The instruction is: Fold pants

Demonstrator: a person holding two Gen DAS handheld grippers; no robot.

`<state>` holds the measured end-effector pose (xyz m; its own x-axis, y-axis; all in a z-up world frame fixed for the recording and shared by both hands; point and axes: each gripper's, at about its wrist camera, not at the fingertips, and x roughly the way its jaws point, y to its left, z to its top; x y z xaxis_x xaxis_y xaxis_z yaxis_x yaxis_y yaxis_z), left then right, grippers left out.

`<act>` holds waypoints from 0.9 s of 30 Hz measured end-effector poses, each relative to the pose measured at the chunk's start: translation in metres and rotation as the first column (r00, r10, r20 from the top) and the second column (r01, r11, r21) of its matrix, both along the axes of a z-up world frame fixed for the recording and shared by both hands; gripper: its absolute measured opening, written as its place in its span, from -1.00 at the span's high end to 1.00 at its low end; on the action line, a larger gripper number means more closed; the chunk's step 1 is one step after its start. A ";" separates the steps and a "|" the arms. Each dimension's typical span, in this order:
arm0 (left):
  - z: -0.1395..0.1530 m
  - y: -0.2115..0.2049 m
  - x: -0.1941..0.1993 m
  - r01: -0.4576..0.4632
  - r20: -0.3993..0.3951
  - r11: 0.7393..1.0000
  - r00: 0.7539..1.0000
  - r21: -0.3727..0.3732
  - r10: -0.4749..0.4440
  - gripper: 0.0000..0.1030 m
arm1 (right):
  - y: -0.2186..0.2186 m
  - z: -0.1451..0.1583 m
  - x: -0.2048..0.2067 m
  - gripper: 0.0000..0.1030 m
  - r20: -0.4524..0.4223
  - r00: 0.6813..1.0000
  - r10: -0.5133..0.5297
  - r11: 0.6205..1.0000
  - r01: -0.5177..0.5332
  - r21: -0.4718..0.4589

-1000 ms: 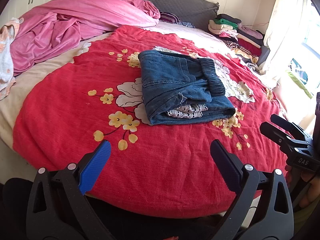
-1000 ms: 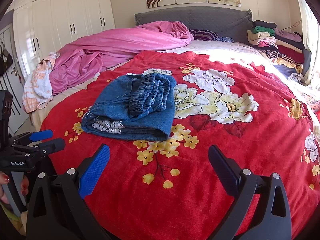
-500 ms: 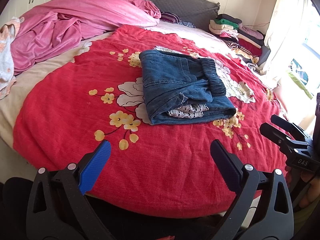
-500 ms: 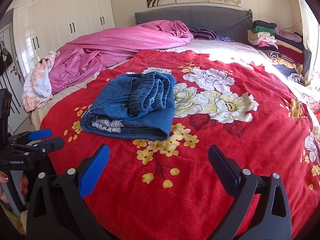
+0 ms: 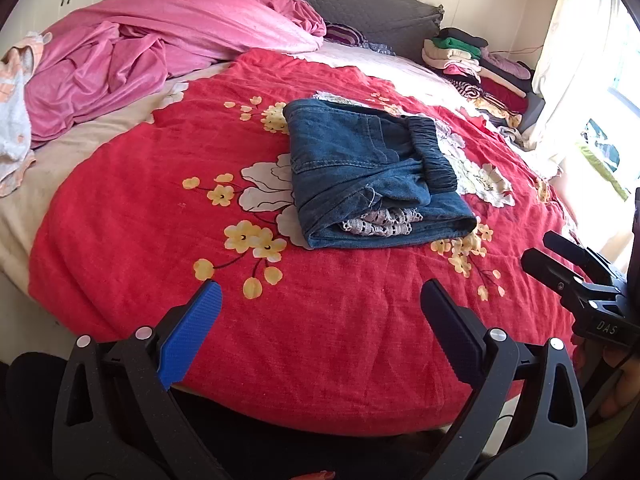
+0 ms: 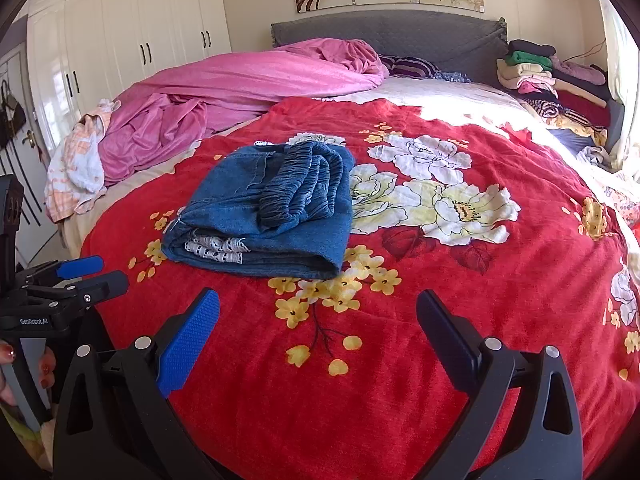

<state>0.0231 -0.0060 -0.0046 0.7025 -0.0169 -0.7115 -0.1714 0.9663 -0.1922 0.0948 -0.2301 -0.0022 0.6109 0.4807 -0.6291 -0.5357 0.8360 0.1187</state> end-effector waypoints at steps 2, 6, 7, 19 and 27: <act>0.000 0.001 0.000 0.002 0.001 1.000 1.000 0.000 -0.002 -0.81 | 0.000 0.000 0.000 -0.91 0.000 1.000 0.002 1.000 -0.002 0.001; 0.000 -0.001 0.000 -0.001 -0.001 1.000 1.000 0.002 0.001 -0.81 | 0.001 0.000 0.000 -0.91 -0.001 1.000 0.002 1.000 -0.002 0.001; -0.001 -0.001 0.000 -0.003 -0.003 1.000 1.000 0.005 0.003 -0.81 | 0.001 0.000 0.001 -0.91 0.000 1.000 0.004 1.000 -0.004 0.000; -0.014 0.013 0.009 -0.011 -0.063 0.999 0.998 -0.041 0.008 -0.81 | -0.007 -0.005 0.014 -0.91 -0.004 0.999 -0.032 0.999 0.032 -0.003; -0.007 0.127 0.060 -0.236 -0.097 0.968 0.965 0.080 0.243 -0.81 | -0.086 -0.005 0.077 -0.91 0.003 0.968 -0.252 0.967 0.252 -0.037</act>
<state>0.0832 0.1214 -0.0119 0.6013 0.1932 -0.7753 -0.4154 0.9045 -0.0969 0.1718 -0.3162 -0.0067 0.7085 0.2877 -0.6444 -0.3069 0.9479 0.0857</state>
